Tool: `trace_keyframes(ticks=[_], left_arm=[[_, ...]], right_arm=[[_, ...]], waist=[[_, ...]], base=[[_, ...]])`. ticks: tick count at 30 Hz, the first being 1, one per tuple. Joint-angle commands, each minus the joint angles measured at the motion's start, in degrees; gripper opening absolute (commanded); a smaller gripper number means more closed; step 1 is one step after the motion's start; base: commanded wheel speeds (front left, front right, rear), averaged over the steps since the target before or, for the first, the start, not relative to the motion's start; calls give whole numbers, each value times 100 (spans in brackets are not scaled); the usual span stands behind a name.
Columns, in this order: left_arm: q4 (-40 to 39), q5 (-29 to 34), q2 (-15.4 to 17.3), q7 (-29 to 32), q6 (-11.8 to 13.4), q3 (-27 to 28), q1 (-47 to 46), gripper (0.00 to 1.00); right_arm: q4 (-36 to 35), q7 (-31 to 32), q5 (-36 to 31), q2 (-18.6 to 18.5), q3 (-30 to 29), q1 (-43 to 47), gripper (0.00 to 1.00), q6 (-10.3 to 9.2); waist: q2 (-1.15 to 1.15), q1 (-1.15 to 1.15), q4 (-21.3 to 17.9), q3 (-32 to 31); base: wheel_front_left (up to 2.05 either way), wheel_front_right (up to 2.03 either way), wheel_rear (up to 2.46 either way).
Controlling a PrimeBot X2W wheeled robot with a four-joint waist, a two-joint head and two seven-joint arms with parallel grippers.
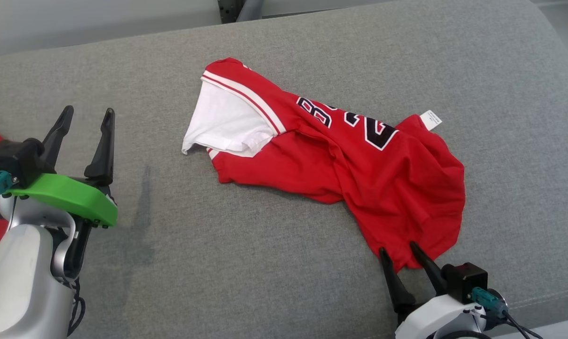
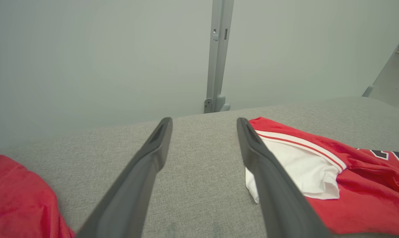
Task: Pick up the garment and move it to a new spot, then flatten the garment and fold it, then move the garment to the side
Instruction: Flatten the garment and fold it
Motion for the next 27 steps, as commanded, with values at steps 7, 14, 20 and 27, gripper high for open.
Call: trace_keyframes(ticks=[7, 14, 20, 27], left_arm=[[318, -85, 67, -134, -13, -95, -229, 100], [520, -154, 112, -264, -14, -122, -323, 100], [643, -223, 146, -369, -14, -127, -306, 100], [745, -275, 166, -454, -14, -132, -338, 100]], right_arm=[[-91, -19, -66, -17, -3, -6, 100, -8], [-263, 6, -110, -17, 23, 80, 100, -8], [-481, 107, -136, -17, 4, 206, 100, -8], [-677, 290, -151, -15, 12, 318, 100, -8]], waist=[[0, 0, -188, 191], [0, 0, -181, 242], [0, 0, -223, 256], [0, 0, -256, 255]], base=[[0, 0, 0], [0, 0, 0], [0, 0, 0], [0, 0, 0]])
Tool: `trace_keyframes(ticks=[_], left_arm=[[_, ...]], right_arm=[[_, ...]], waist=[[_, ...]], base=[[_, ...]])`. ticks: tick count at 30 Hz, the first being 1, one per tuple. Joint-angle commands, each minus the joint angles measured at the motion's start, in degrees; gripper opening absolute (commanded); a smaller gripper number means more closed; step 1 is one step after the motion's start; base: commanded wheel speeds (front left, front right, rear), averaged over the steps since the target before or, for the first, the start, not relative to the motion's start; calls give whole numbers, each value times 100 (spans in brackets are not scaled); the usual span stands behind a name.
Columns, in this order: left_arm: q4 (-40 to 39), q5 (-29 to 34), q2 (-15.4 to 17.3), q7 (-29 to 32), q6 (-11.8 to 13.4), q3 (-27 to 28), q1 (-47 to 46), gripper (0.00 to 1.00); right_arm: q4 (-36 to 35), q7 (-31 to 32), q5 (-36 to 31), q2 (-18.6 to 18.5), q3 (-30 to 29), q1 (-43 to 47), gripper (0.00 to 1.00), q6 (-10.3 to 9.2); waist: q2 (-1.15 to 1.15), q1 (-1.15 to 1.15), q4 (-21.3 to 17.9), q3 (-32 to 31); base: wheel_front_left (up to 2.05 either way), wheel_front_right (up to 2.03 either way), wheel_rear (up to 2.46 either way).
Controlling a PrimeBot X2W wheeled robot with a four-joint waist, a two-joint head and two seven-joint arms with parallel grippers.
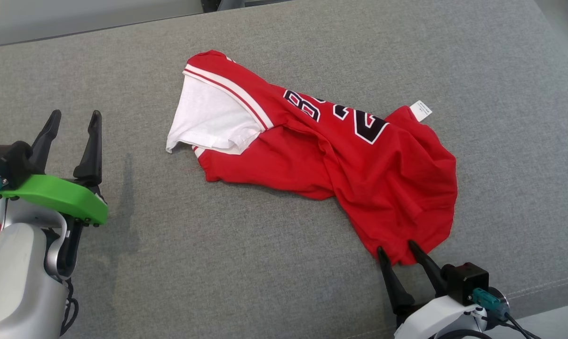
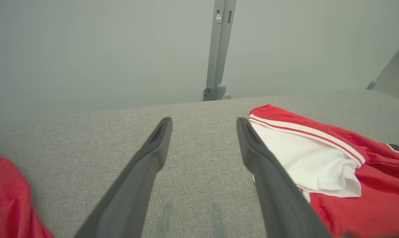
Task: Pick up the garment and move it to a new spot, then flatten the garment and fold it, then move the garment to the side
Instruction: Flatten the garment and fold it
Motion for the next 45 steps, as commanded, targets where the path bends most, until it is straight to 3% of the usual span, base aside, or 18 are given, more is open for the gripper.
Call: trace_keyframes(ticks=[1, 19, 45], left_arm=[[23, -55, 52, -46, -14, -6, -99, 100], [108, -116, 68, -112, 39, -69, -121, 100], [175, -191, 87, -172, 87, -161, -16, 100]], right_arm=[[-53, 45, 1, -12, 41, 73, 100, -8], [-351, 356, 84, -13, 167, 329, 100, -8], [-193, 365, 35, -13, 229, 245, 100, -8]], waist=[[0, 0, 1, -2], [0, 0, -12, 16], [0, 0, 44, -76]], base=[[0, 0, 0], [0, 0, 0], [0, 0, 0]])
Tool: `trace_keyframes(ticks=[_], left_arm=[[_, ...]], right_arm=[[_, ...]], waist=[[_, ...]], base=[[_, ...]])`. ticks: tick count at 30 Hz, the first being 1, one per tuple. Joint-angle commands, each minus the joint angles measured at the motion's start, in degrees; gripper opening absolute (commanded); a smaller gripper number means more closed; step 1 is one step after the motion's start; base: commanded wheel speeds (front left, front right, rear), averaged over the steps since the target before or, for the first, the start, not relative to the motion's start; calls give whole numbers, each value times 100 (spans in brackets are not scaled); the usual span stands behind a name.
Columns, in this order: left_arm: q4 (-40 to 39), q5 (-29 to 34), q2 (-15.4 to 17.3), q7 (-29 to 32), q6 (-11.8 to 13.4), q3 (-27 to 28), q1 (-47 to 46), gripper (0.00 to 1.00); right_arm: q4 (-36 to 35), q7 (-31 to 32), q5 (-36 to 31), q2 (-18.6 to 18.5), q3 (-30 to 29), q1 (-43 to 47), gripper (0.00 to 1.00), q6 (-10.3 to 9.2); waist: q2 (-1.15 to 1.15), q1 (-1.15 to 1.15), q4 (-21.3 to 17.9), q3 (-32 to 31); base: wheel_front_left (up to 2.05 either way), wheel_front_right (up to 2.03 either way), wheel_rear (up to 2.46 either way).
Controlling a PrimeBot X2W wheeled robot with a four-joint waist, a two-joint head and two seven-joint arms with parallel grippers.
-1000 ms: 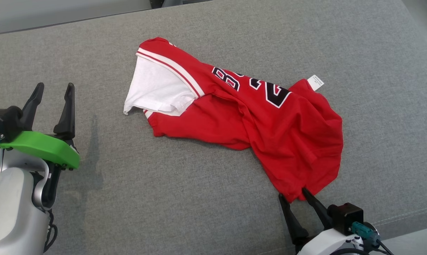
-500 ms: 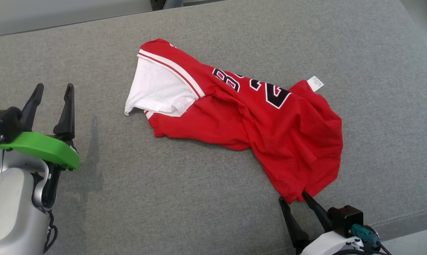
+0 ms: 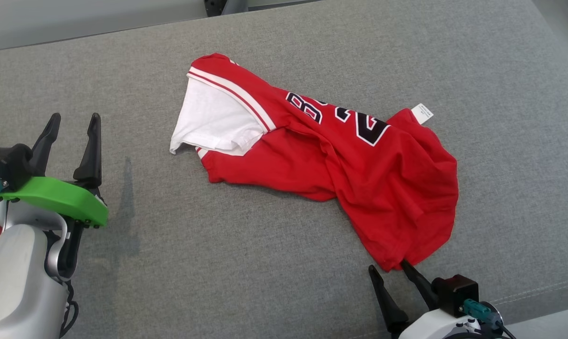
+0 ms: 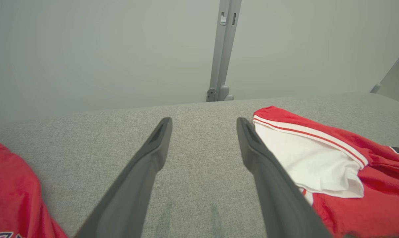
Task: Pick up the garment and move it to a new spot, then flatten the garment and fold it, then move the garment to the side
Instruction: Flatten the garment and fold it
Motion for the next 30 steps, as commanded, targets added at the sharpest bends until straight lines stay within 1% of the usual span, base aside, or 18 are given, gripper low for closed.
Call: trace_keyframes(ticks=[1, 6, 12, 14, 17, 20, 28, 30], left_arm=[[5, -4, 18, -28, 14, -1, 29, 100], [18, -24, 11, -32, 14, -31, -29, 100], [49, -90, -14, 207, -14, -144, -217, 100], [104, -143, -106, 435, -23, -275, -296, 100], [159, -184, -244, 607, -13, -370, -406, 100], [250, -211, -396, 712, 16, -469, -491, 100], [570, -179, -645, 908, 18, -708, -735, 100], [715, -165, -660, 968, 6, -776, -802, 100]], right_arm=[[21, -43, -35, -14, 20, -78, 100, -8], [56, -83, -69, -14, 54, -177, 100, -8], [91, -125, -106, -15, 35, -225, 100, -8], [127, -147, -99, -14, 35, -194, 100, -8], [169, -162, -114, -14, 58, -177, 100, -8], [212, -180, -143, -15, 58, -213, 100, -8], [293, -228, -359, -23, -4, -276, 100, -8], [301, -259, -430, -23, -27, -285, 100, -9]], waist=[[0, 0, 6, -2], [0, 0, 22, 10], [0, 0, 42, 56], [0, 0, 53, 81], [0, 0, 48, 114], [0, 0, 31, 154], [0, 0, -26, 233], [0, 0, -44, 255]], base=[[0, 0, 0], [0, 0, 0], [0, 0, 0], [0, 0, 0], [0, 0, 0], [0, 0, 0], [0, 0, 0], [0, 0, 0]])
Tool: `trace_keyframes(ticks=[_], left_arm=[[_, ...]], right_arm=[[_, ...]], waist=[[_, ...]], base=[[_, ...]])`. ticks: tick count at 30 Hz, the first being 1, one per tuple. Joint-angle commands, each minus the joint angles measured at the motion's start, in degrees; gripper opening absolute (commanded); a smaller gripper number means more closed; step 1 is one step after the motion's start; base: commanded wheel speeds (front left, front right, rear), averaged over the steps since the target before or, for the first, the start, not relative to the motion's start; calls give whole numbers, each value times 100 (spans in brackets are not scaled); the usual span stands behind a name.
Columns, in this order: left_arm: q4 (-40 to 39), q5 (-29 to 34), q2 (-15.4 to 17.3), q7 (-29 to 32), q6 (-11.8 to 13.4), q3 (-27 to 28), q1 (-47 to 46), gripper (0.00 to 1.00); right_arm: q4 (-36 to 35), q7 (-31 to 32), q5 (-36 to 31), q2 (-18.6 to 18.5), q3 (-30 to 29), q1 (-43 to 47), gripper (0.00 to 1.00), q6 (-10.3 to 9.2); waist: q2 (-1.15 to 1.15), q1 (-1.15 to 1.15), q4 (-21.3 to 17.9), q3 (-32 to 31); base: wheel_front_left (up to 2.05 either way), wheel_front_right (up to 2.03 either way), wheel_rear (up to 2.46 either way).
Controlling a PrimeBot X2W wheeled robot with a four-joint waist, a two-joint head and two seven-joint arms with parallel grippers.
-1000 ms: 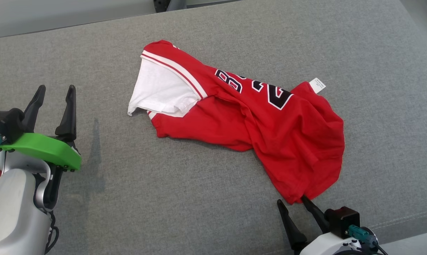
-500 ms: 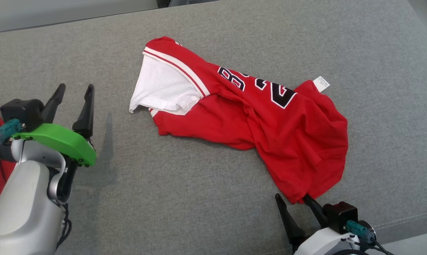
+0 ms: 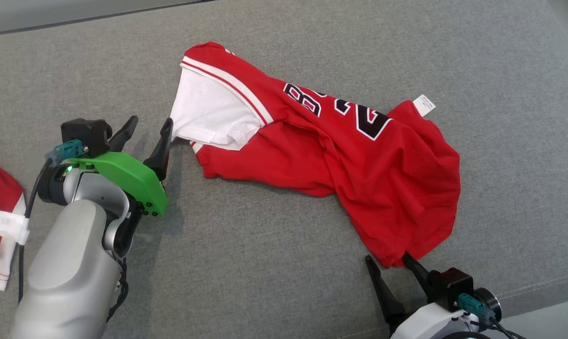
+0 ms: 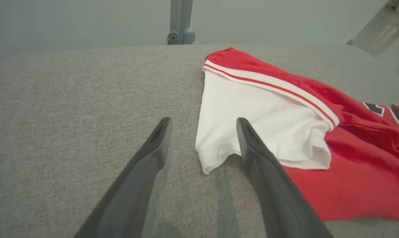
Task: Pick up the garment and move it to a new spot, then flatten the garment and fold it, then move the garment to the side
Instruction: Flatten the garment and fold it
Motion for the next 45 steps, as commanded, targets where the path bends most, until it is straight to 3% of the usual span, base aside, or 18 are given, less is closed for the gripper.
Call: trace_keyframes(ticks=[1, 12, 17, 18, 19, 20, 21, 25, 26, 27, 28, 38, 42, 45], left_arm=[[122, 4, 11, 57, -7, -37, -113, 100], [1023, -126, -226, 194, -52, -218, -643, 100], [1570, -50, -250, 562, -48, -428, -744, 100], [1653, -19, -243, 596, -50, -473, -734, 93], [1724, -2, -235, 597, -55, -515, -730, 66], [1762, 14, -230, 563, -64, -554, -728, 18], [1797, 0, -232, 558, -73, -593, -719, 0], [1804, -119, -222, 532, -104, -727, -696, 0], [1785, -154, -208, 522, -104, -749, -700, 0], [1753, -181, -199, 495, -99, -774, -710, 0], [1711, -217, -195, 479, -101, -800, -708, 0], [952, -967, 122, 410, -99, -547, -819, 0], [95, -1283, 423, 701, -92, -290, -957, 0], [-786, -1727, 565, 1212, 64, 5, -1057, 0]], right_arm=[[56, -15, -58, -24, -19, -39, 100, -10], [57, -19, -95, -21, 69, -154, 100, -9], [96, -34, -76, -27, 51, -165, 100, -13], [99, -40, -69, -28, 38, -169, 100, -13], [102, -44, -58, -27, 35, -172, 100, -14], [108, -54, -50, -27, 38, -175, 100, -14], [115, -62, -44, -28, 38, -172, 100, -14], [131, -87, -3, -25, 83, -140, 100, -13], [124, -98, 30, -22, 137, -151, 48, -10], [104, -122, 70, -22, 144, -167, 14, -9], [100, -127, 85, -21, 140, -185, 0, -9], [-93, -256, 508, -77, 84, -326, 0, -9], [-989, -53, 1293, -322, -46, -238, 0, -9], [-2093, 324, 2043, -844, -252, -281, 0, -9]], waist=[[0, 0, -26, 27], [0, 0, -144, 245], [0, 0, -238, 295], [0, 0, -254, 299], [0, 0, -268, 300], [0, 0, -280, 299], [0, 0, -289, 294], [0, 0, -285, 242], [0, 0, -277, 230], [0, 0, -266, 217], [0, 0, -258, 203], [0, 0, -231, -102], [0, 0, -261, -229], [0, 0, -303, -289]], base=[[0, 0, 0], [0, 0, 0], [0, 0, 0], [0, 0, 0], [0, 0, 0], [0, 0, 0], [0, 0, 0], [0, 0, 0], [0, 0, 0], [0, 0, 0], [0, 0, 0], [0, 0, 0], [0, 0, 0], [0, 0, 0]])
